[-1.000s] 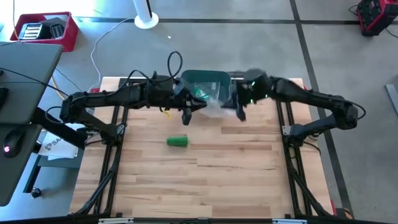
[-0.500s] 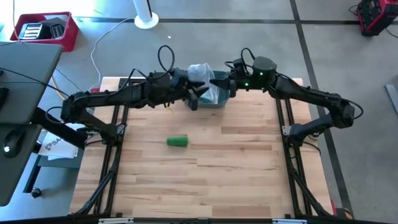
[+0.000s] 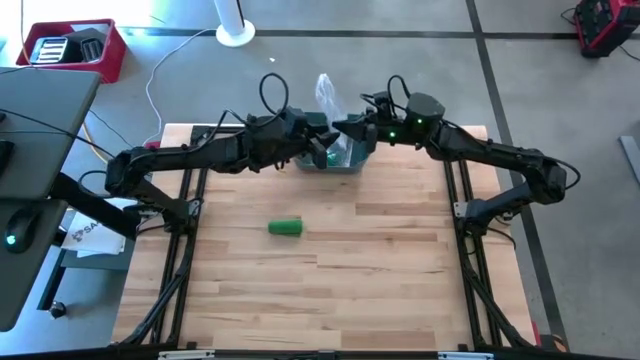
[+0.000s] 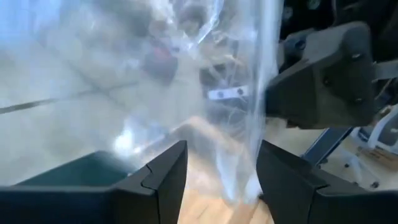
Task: Roll bandage
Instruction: Open the transparent zip bag
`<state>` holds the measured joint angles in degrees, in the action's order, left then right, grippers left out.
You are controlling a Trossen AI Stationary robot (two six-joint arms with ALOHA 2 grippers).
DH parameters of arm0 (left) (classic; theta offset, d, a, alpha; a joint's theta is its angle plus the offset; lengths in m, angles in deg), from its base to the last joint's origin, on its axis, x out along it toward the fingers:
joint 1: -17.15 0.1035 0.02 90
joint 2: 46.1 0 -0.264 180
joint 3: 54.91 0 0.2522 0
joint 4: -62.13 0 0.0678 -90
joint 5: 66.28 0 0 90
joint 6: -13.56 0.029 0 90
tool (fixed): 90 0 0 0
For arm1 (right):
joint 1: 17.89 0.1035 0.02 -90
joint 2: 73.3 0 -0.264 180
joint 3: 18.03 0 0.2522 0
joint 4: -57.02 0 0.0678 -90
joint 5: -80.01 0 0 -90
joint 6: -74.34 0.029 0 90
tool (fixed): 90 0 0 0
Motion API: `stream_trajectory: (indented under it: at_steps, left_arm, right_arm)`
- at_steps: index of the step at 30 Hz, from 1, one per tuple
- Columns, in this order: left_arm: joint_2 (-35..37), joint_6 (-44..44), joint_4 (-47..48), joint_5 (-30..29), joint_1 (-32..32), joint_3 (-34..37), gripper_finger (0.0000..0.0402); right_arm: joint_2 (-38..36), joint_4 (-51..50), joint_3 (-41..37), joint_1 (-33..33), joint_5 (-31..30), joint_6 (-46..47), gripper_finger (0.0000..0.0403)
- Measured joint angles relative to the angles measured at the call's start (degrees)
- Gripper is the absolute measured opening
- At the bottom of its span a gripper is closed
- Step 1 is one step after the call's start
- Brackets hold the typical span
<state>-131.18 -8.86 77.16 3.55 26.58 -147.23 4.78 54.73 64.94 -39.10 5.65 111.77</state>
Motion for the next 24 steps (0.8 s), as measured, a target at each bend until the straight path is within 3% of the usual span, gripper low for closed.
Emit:
stream_trajectory:
  at_steps: [5,12,16,21,24]
  left_arm:
    - [0.0,0.8,-1.8,-0.1,-0.1,0.0,0.0132]
    - [0.0,1.5,-2.6,-0.2,-0.1,0.0,0.0011]
    - [0.7,-2.1,1.8,-3.3,-0.4,-0.4,0.0007]
    - [3.5,-8.6,19.2,-11.3,-2.1,-3.5,0.0003]
    - [4.1,-10.2,25.9,-13.2,-2.7,-4.1,0.0002]
  right_arm:
    - [0.0,0.4,0.0,0.2,0.6,0.1,0.0000]
    - [0.0,-0.5,0.0,0.3,0.2,0.1,0.0000]
    - [-0.1,-4.6,0.0,0.4,-3.3,2.3,0.0000]
    - [0.0,-17.2,0.0,0.5,-11.7,5.3,0.0000]
    - [0.0,-21.3,0.0,1.4,-15.5,4.5,0.0000]
